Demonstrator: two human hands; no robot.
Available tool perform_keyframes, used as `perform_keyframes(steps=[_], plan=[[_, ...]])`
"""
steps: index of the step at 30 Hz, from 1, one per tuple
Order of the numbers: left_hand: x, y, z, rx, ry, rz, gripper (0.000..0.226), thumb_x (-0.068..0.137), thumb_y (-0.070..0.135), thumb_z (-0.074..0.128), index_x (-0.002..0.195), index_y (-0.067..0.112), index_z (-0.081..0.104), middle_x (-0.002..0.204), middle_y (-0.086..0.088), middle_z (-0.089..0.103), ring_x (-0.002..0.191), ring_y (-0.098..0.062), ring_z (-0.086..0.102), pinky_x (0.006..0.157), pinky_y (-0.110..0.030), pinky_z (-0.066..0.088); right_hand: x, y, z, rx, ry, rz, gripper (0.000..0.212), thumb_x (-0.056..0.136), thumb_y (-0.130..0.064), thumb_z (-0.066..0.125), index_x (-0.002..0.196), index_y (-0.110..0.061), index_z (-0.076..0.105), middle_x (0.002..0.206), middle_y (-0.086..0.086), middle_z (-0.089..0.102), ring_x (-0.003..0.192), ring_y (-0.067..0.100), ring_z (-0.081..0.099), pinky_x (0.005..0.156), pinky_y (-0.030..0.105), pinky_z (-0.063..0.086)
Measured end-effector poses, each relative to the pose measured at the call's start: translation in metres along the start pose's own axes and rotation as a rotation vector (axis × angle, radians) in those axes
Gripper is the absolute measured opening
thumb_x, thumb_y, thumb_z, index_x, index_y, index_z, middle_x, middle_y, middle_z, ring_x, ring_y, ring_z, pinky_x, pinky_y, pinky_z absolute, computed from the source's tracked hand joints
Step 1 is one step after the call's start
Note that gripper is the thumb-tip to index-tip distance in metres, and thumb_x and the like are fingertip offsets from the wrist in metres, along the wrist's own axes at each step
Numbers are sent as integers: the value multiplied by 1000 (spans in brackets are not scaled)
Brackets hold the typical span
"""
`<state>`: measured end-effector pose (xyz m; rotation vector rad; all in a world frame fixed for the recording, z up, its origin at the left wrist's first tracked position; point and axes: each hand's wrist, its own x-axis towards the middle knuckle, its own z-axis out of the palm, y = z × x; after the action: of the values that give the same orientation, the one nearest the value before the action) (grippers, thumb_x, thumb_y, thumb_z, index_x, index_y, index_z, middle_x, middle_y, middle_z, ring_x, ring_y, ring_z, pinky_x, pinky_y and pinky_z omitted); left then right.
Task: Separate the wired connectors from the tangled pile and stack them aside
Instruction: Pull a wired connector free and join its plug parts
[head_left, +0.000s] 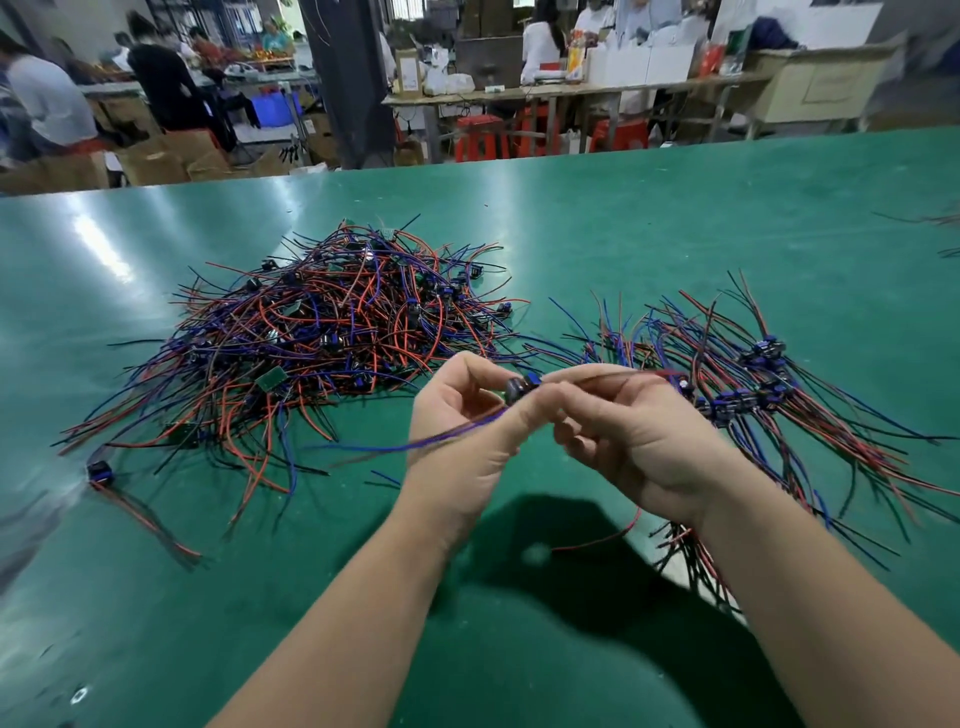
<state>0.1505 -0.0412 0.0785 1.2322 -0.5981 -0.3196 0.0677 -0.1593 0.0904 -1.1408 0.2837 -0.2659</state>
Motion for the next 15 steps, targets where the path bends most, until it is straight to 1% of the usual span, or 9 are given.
perform_keyframes(steps=[1, 3, 4, 6, 8, 9, 11, 13, 15], plan=[[-2, 0, 2, 69, -9, 41, 34, 50, 32, 87, 68, 28, 58, 59, 10, 54, 56, -10, 45, 51, -27, 37, 1, 0, 1, 69, 21, -13, 6, 61, -15, 71, 65, -10, 71, 61, 3, 63, 48, 7, 58, 48, 14, 48], [-6, -1, 4, 177, -72, 109, 34, 52, 37, 86, 71, 34, 58, 64, 2, 60, 61, -14, 50, 57, -29, 42, 3, 0, 1, 181, 64, -19, 7, 64, -12, 68, 67, -6, 66, 60, 4, 61, 47, 7, 56, 43, 15, 46], [-8, -3, 5, 204, -117, 128, 33, 55, 33, 86, 75, 35, 59, 70, -2, 66, 64, -14, 55, 60, -29, 46, 3, -1, 0, 207, 87, -19, 9, 65, -11, 67, 70, -4, 64, 60, 5, 62, 46, 8, 57, 40, 15, 45], [-10, -2, 7, 218, -178, 129, 27, 66, 17, 79, 80, 33, 63, 79, 1, 70, 67, -10, 60, 61, -27, 50, 4, -5, -3, 203, 139, -29, 11, 65, -11, 67, 74, -5, 63, 60, 6, 63, 46, 8, 58, 40, 15, 46], [-10, -3, 7, 167, -201, 69, 25, 73, 5, 65, 86, 27, 66, 79, 6, 71, 66, -8, 63, 59, -26, 54, 5, -8, -7, 150, 191, -49, 14, 63, -13, 68, 75, -6, 64, 57, 2, 62, 45, 6, 55, 42, 14, 46], [-9, -1, 7, 101, -197, -2, 24, 76, 1, 63, 88, 22, 68, 78, 5, 71, 66, -9, 65, 59, -26, 55, 5, -9, -9, 104, 212, -60, 15, 63, -14, 69, 75, -7, 64, 56, 1, 61, 45, 5, 54, 42, 13, 45], [-9, 1, 7, -34, -181, -152, 15, 78, 7, 73, 90, 15, 68, 74, 0, 71, 63, -13, 67, 59, -26, 56, 4, -8, -10, 11, 221, -75, 11, 61, -16, 71, 70, -9, 67, 56, 1, 61, 46, 7, 53, 45, 14, 44], [-9, -1, 9, -39, -168, -237, 23, 68, 19, 77, 87, 9, 67, 66, -4, 69, 58, -14, 65, 58, -25, 56, 2, -5, -8, -51, 200, -76, 6, 59, -15, 72, 61, -11, 69, 56, 2, 62, 47, 8, 53, 47, 15, 43], [-9, -3, 9, -7, -179, -297, 15, 70, 11, 77, 80, 6, 67, 61, -5, 67, 52, -11, 62, 54, -23, 55, 1, -2, -4, -116, 216, -73, 8, 57, -15, 73, 61, -11, 68, 54, 2, 61, 45, 8, 51, 47, 17, 41]])
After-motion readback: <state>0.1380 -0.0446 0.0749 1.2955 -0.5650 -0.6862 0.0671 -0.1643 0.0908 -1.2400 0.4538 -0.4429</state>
